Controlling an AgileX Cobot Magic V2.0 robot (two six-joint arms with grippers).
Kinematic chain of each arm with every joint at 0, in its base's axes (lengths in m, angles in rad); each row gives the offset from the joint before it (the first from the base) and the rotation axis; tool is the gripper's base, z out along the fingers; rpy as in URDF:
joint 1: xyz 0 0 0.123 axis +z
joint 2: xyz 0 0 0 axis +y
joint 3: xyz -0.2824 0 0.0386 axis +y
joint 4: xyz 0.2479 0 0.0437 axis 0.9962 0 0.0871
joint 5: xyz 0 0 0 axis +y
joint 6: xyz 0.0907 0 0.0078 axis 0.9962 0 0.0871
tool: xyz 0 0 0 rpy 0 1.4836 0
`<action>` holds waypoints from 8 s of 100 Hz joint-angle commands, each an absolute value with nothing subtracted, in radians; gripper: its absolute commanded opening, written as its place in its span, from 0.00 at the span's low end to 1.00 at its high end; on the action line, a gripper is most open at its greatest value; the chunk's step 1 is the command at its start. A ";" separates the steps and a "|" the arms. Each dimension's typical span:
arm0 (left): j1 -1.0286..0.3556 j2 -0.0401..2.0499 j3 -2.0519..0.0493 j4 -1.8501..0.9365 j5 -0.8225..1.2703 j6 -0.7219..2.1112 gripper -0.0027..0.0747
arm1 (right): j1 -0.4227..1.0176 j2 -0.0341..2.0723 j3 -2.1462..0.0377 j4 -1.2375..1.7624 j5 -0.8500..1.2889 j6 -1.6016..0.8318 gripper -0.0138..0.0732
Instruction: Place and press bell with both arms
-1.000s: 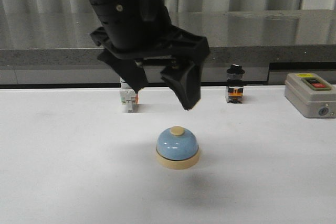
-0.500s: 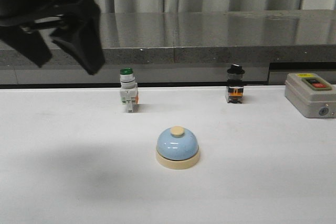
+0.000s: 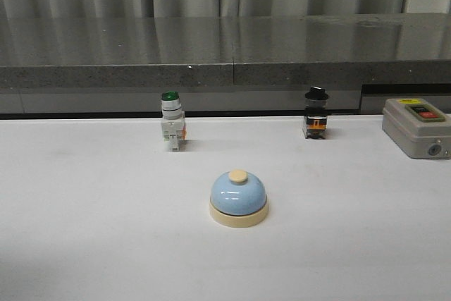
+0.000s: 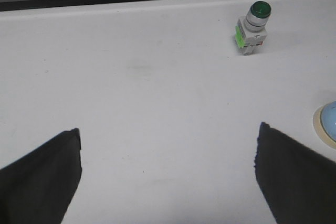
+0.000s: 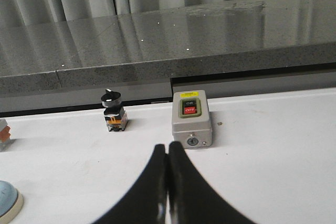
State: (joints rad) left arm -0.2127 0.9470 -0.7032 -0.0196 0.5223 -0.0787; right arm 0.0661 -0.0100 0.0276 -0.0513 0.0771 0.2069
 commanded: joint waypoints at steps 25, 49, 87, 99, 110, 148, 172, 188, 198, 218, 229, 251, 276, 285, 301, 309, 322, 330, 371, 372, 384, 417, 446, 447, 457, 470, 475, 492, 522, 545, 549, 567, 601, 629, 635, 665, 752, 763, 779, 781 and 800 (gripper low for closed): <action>-0.204 0.611 -0.554 -0.031 0.420 -0.091 0.86 | 0.059 -0.031 0.009 -0.061 -0.008 0.204 0.08; -0.204 0.465 -0.503 -0.031 0.435 -0.091 0.75 | 0.059 -0.031 0.009 -0.061 -0.008 0.204 0.08; -0.204 0.447 -0.503 -0.031 0.435 -0.091 0.00 | 0.059 -0.031 0.009 -0.061 -0.008 0.204 0.08; -0.204 0.447 -0.503 -0.031 0.435 -0.091 0.01 | 0.059 -0.031 0.009 -0.061 -0.008 0.204 0.08; -0.204 0.447 -0.503 -0.031 0.435 -0.091 0.01 | 0.059 -0.031 0.009 -0.061 -0.008 0.204 0.08; -0.204 0.447 -0.503 -0.031 0.435 -0.091 0.01 | 0.059 -0.031 0.009 -0.061 -0.008 0.204 0.08; -0.204 0.441 -0.501 0.000 0.397 -0.091 0.01 | 0.059 -0.031 0.009 -0.061 -0.008 0.204 0.08; -0.187 0.392 -0.448 0.000 0.264 -0.091 0.01 | 0.059 -0.031 0.009 -0.061 -0.008 0.204 0.08; -0.164 0.345 -0.372 0.000 0.186 -0.091 0.01 | 0.059 -0.031 0.009 -0.061 -0.008 0.204 0.08; -0.125 0.223 -0.203 0.012 0.061 -0.091 0.01 | 0.059 -0.031 0.009 -0.061 -0.008 0.204 0.08; -0.106 0.144 -0.118 0.048 0.025 -0.091 0.01 | 0.059 -0.031 0.009 -0.061 -0.008 0.204 0.08; -0.085 0.011 -0.014 0.052 -0.006 -0.091 0.01 | 0.059 -0.031 0.009 -0.061 -0.008 0.204 0.08; -0.061 -0.037 0.043 0.052 -0.076 -0.091 0.01 | 0.059 -0.031 0.009 -0.061 -0.007 0.204 0.08; -0.050 -0.037 0.052 0.052 -0.097 -0.091 0.01 | 0.059 -0.031 0.009 -0.061 -0.006 0.204 0.08; -0.048 -0.037 0.052 0.052 -0.099 -0.091 0.01 | 0.059 -0.031 0.009 -0.061 -0.006 0.204 0.08; -0.048 -0.037 0.052 0.050 -0.099 -0.091 0.01 | 0.059 -0.031 0.009 -0.061 -0.006 0.204 0.08; -0.048 -0.037 0.052 0.050 -0.099 -0.091 0.01 | 0.059 -0.031 0.009 -0.061 -0.006 0.204 0.08; -0.048 -0.037 0.052 0.050 -0.099 -0.091 0.01 | 0.059 -0.031 0.009 -0.061 -0.006 0.204 0.08; -0.048 -0.037 0.052 0.050 -0.099 -0.091 0.01 | 0.059 -0.031 0.009 -0.061 -0.006 0.204 0.08; -0.048 -0.037 0.052 0.050 -0.099 -0.091 0.01 | 0.059 -0.031 0.009 -0.061 -0.006 0.204 0.08; -0.048 -0.037 0.052 0.050 -0.099 -0.091 0.01 | 0.059 -0.031 0.009 -0.061 -0.006 0.204 0.08; -0.048 -0.037 0.052 0.050 -0.099 -0.091 0.01 | 0.059 -0.031 0.007 -0.061 -0.035 0.204 0.08; -0.048 -0.037 0.052 0.050 -0.099 -0.091 0.01 | 0.059 0.045 -0.153 -0.050 0.024 0.204 0.08; -0.048 -0.037 0.052 0.050 -0.099 -0.091 0.01 | 0.059 0.050 -0.161 -0.050 0.042 0.204 0.08; -0.048 -0.037 0.052 0.050 -0.099 -0.091 0.01 | 0.059 0.151 -0.294 -0.050 0.197 0.204 0.08; -0.048 -0.037 0.052 0.050 -0.099 -0.091 0.01 | 0.059 0.304 -0.462 -0.050 0.405 0.204 0.08; -0.048 -0.037 0.052 0.050 -0.099 -0.091 0.01 | 0.059 0.367 -0.523 -0.050 0.471 0.204 0.08; -0.048 -0.037 0.052 0.050 -0.099 -0.091 0.01 | 0.059 0.584 -0.705 -0.050 0.669 0.204 0.08; -0.048 -0.037 0.052 0.050 -0.099 -0.091 0.01 | 0.059 0.814 -0.801 -0.048 0.806 0.204 0.08; -0.048 -0.037 0.052 0.050 -0.099 -0.091 0.01 | 0.083 0.877 -0.801 -0.040 0.793 0.169 0.08; -0.048 -0.037 0.052 0.050 -0.099 -0.091 0.01 | 0.095 0.892 -0.801 -0.033 0.787 0.164 0.08; -0.048 -0.037 0.052 0.050 -0.099 -0.091 0.01 | 0.203 0.993 -0.801 -0.015 0.730 0.165 0.08; -0.048 -0.037 0.052 0.050 -0.099 -0.091 0.01 | 0.419 1.252 -0.874 0.000 0.572 0.165 0.08; -0.048 -0.037 0.052 0.050 -0.099 -0.091 0.01 | 0.527 1.487 -1.037 0.000 0.519 0.165 0.08; -0.048 -0.037 0.052 0.050 -0.099 -0.091 0.01 | 0.546 1.537 -1.074 0.000 0.517 0.165 0.08; -0.048 -0.037 0.052 0.050 -0.099 -0.091 0.01 | 0.627 1.719 -1.209 0.000 0.517 0.165 0.08; -0.048 -0.037 0.052 0.050 -0.099 -0.091 0.01 | 0.670 1.823 -1.247 0.013 0.533 0.165 0.08; -0.048 -0.037 0.052 0.050 -0.099 -0.091 0.01 | 0.671 1.809 -1.248 0.013 0.535 0.165 0.08; -0.048 -0.037 0.052 0.050 -0.097 -0.091 0.01 | 0.666 1.757 -1.249 0.009 0.535 0.165 0.08; -0.048 -0.037 0.052 0.050 -0.097 -0.091 0.01 | 0.662 1.747 -1.249 0.006 0.535 0.165 0.08; -0.048 -0.037 0.052 0.050 -0.097 -0.091 0.01 | 0.593 1.644 -1.240 -0.038 0.535 0.165 0.08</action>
State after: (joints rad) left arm -0.0494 -0.0051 -0.0034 0.0511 -0.0155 -0.0809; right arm 0.6329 1.7423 -1.2251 -0.0090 0.5640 0.1740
